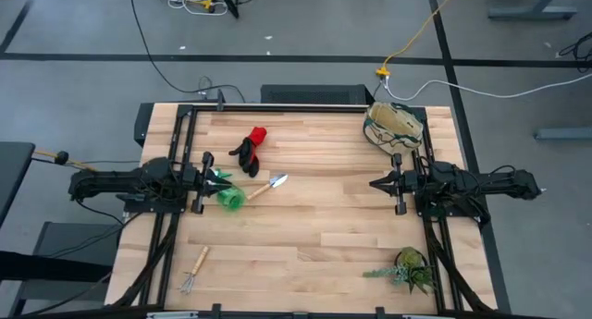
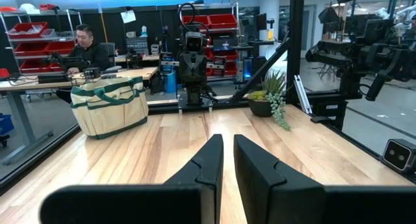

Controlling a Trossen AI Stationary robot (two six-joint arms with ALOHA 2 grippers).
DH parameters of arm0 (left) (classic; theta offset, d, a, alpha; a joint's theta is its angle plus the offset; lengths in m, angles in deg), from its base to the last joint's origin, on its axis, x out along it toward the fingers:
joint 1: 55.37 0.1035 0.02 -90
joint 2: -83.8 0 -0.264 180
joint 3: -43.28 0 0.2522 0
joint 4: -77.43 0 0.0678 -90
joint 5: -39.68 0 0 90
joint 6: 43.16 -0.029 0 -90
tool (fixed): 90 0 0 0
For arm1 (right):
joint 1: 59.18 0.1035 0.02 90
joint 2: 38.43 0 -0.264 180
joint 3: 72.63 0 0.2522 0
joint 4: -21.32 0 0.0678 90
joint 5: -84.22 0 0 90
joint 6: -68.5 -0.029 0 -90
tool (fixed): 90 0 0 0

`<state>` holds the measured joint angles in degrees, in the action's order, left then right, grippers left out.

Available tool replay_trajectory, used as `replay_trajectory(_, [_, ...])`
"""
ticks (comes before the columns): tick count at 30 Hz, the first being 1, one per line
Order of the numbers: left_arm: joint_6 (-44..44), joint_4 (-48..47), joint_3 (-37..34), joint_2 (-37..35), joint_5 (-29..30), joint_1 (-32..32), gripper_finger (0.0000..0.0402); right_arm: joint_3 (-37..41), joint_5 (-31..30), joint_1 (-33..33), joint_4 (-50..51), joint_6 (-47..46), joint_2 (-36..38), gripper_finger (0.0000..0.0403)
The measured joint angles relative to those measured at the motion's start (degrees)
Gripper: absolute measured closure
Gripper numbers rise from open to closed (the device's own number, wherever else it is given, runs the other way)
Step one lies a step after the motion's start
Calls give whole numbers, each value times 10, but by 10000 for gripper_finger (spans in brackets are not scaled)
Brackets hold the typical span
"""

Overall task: Pick & Place Garden tools in Gardening bag
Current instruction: Put the green spray bottle into the gardening bag

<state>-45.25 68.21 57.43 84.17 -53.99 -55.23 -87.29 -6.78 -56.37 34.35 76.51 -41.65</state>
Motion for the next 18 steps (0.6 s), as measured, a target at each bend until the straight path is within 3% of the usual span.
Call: replay_trajectory(18, [44, 42, 22, 0, 35, 0, 374, 0, 0, 0, 0, 0, 0, 380])
